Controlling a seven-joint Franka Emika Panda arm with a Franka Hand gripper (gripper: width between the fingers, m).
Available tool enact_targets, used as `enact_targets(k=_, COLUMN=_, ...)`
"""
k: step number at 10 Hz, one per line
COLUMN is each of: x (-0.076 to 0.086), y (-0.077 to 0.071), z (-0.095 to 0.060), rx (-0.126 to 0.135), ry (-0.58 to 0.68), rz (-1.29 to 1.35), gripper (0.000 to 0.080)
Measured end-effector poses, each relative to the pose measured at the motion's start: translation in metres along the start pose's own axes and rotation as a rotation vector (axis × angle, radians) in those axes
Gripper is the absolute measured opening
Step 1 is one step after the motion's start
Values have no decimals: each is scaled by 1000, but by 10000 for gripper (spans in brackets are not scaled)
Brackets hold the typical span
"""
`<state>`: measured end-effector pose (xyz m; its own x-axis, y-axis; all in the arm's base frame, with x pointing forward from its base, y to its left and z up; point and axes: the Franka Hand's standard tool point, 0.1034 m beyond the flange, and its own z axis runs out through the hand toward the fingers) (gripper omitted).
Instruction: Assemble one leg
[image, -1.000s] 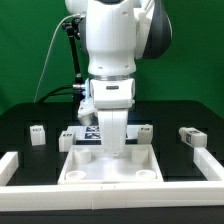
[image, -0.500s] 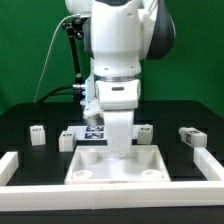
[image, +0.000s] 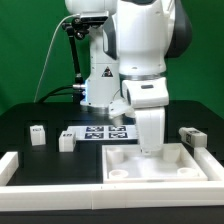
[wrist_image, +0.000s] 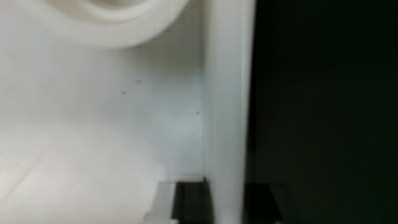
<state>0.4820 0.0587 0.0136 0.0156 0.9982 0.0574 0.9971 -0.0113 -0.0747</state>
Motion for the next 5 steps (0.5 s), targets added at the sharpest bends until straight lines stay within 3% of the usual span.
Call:
enact_targets(k=2, x=14, y=2, z=1, rx=-2, ry=4, rz=21, gripper=65)
enact_targets(k=5, x=15, y=6, z=2, rx=-3, ry=4, rz=48, gripper=65)
